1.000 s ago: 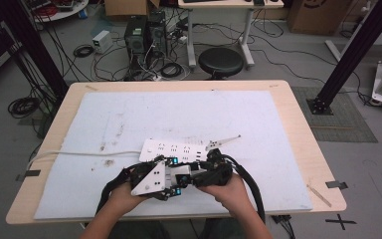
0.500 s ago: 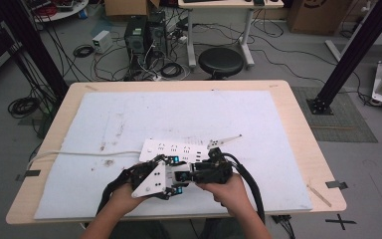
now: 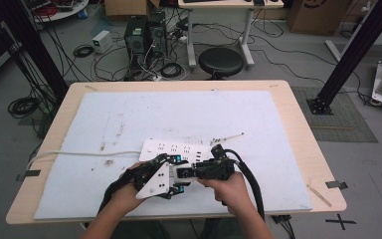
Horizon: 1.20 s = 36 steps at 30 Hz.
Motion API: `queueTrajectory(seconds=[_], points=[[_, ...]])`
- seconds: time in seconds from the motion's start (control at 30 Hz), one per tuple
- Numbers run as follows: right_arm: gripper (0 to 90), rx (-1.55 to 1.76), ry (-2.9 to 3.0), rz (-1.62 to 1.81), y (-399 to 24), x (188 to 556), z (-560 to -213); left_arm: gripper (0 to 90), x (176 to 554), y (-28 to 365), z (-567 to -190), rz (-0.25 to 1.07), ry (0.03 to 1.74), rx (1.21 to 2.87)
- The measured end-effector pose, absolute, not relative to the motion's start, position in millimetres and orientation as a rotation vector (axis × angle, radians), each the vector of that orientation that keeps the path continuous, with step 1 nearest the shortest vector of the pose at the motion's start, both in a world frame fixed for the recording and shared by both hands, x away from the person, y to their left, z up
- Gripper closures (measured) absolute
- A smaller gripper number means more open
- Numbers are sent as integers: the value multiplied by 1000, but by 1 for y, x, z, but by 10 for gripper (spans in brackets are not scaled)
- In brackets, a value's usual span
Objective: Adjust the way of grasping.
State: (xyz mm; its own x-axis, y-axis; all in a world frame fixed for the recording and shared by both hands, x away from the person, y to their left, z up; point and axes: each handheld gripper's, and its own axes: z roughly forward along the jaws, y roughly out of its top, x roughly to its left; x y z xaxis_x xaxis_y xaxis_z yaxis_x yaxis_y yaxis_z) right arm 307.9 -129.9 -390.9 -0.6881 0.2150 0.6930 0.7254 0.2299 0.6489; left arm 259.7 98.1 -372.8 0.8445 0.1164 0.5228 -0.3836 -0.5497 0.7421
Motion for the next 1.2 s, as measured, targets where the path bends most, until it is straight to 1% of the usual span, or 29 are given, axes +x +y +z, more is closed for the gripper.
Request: queueTrajectory(seconds=[0.1,0.2,0.47,0.9,0.97,1.03,1.2], points=[[634,-854,-2025,-1455,-131,308,-390,274,258,97,-372,714,-170,2035],[635,-846,-2028,-1470,-132,308,-389,213,255,98,-370,746,-152,2003],[635,-919,-2055,-1554,-152,309,-380,212,259,112,-367,693,-75,2006],[634,-1028,-2291,-1657,-185,308,-351,192,282,148,-352,505,222,2015],[634,-1027,-2307,-1658,-186,309,-349,192,285,150,-351,486,242,2015],[634,-1047,-2339,-1658,-191,310,-345,192,293,159,-348,432,311,2017],[634,-1067,-2397,-1644,-194,314,-339,192,306,172,-341,375,404,2027]])
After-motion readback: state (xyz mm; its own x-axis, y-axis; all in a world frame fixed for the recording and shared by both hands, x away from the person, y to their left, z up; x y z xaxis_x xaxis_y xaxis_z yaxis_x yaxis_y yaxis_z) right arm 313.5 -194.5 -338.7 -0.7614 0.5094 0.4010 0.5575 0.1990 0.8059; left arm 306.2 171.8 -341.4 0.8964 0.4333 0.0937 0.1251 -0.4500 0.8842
